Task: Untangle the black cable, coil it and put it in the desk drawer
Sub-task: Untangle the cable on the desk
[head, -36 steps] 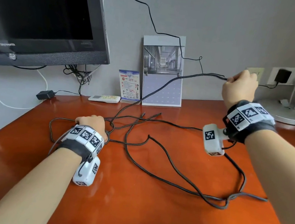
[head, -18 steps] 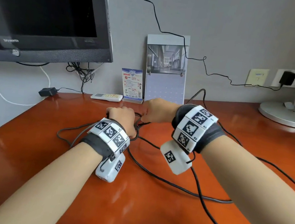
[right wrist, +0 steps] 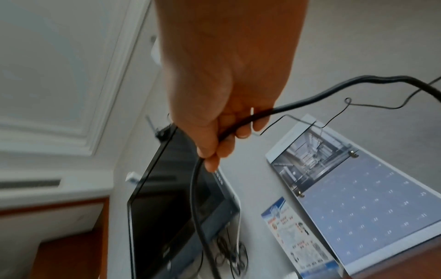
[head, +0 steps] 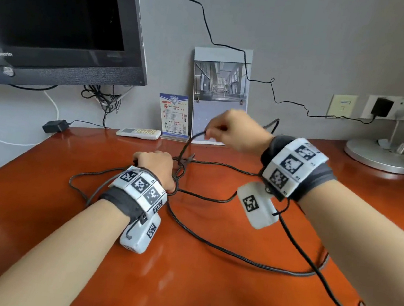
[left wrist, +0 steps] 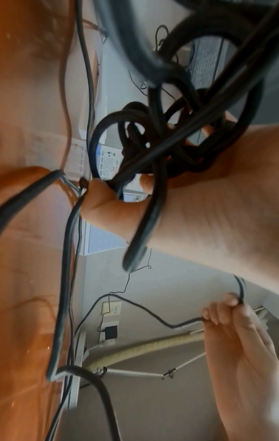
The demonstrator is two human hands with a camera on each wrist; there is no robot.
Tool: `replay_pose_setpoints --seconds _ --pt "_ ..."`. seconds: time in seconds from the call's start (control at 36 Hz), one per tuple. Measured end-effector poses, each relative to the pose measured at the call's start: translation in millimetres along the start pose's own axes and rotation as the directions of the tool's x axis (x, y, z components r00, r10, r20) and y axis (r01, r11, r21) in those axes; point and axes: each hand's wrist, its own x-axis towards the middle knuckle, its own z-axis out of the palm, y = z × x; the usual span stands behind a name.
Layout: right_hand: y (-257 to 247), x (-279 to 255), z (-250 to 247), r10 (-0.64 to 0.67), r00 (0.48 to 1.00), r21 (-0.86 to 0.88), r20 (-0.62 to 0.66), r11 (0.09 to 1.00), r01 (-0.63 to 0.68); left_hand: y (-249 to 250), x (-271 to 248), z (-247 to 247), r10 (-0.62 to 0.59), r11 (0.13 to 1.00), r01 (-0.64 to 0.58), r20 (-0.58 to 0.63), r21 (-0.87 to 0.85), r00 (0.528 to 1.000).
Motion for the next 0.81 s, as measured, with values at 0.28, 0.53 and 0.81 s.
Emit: replay_pose_setpoints --seconds 0.28,0.53,0.81 --pt "49 6 -60 0.235 0.857 0.271 -0.459 0.955 -0.117 -11 8 11 -0.059 0.997 0.056 0.076 0.050 0.995" --pt "112 -1 -78 0.463 0.719 -0.239 -0.518 0.729 -0.641 -17 13 11 -0.062 0.998 0.059 0.098 0.027 0.993" --pt "51 -12 -23 0.558 0.711 -0.403 0.428 0.822 -0.403 -11 22 13 -0.108 0.991 0.106 -0.021 -0.086 0.994"
